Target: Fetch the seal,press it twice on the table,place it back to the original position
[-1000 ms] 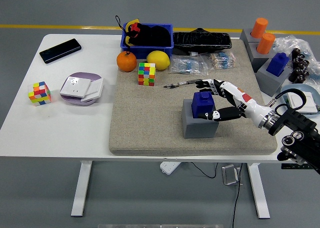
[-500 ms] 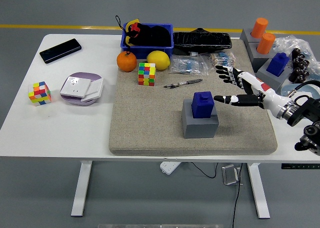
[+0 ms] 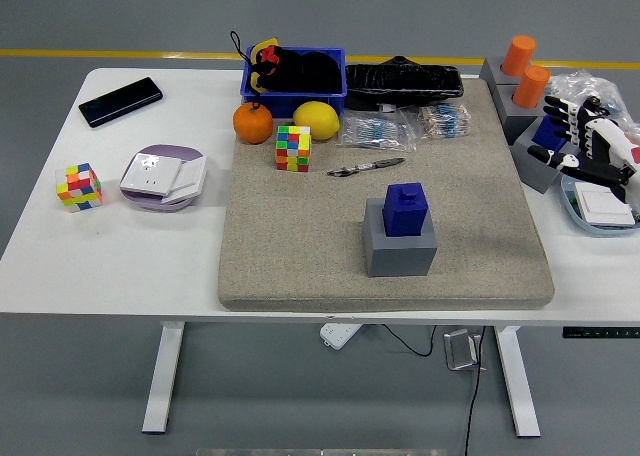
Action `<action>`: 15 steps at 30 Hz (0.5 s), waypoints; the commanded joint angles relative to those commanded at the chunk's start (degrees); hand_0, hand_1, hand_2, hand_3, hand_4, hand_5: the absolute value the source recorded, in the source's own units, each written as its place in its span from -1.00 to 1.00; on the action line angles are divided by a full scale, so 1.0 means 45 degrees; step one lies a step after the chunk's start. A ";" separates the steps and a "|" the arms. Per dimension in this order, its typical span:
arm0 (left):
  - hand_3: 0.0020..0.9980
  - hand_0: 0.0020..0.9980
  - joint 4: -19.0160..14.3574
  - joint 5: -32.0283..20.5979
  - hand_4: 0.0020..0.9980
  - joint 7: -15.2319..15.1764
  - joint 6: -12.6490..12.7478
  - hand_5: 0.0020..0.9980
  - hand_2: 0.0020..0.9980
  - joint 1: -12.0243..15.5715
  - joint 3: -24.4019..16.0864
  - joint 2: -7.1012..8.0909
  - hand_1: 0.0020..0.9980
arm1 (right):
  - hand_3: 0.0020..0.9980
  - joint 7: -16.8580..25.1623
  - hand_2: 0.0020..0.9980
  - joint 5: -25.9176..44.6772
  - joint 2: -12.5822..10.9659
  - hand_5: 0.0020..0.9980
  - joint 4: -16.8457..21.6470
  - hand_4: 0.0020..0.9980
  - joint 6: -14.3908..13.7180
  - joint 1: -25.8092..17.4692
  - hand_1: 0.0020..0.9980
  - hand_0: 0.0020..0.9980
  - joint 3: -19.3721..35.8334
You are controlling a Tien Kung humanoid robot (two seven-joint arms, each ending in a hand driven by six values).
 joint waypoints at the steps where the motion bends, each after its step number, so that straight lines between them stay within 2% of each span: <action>1: 0.50 0.48 0.0001 0.0001 0.36 0.0003 0.0009 -0.40 0.37 0.0003 -0.0015 -0.0011 0.39 | 0.83 -0.0085 0.84 0.0126 0.0067 0.17 -0.0030 1.00 0.0015 -0.0098 0.85 0.88 0.0291; 7: 0.50 0.48 0.0013 0.0007 0.36 0.0023 0.0062 -0.40 0.37 0.0013 -0.0036 -0.0078 0.39 | 0.83 -0.0130 0.84 0.0638 0.0432 0.17 -0.0049 1.00 -0.0424 -0.0624 0.85 0.88 0.1487; 8: 0.50 0.48 0.0016 0.0010 0.36 0.0024 0.0064 -0.40 0.37 0.0012 -0.0035 -0.0084 0.39 | 0.70 -0.0143 0.73 0.0679 0.0466 0.13 -0.0034 1.00 -0.0440 -0.0679 0.80 0.84 0.1612; 15: 0.50 0.48 0.0021 0.0098 0.36 0.0011 0.0109 -0.39 0.37 -0.0108 -0.0168 -0.0076 0.39 | 0.68 -0.0303 0.71 0.0646 0.0685 0.07 0.0206 1.00 -0.0475 -0.1176 0.78 0.82 0.2695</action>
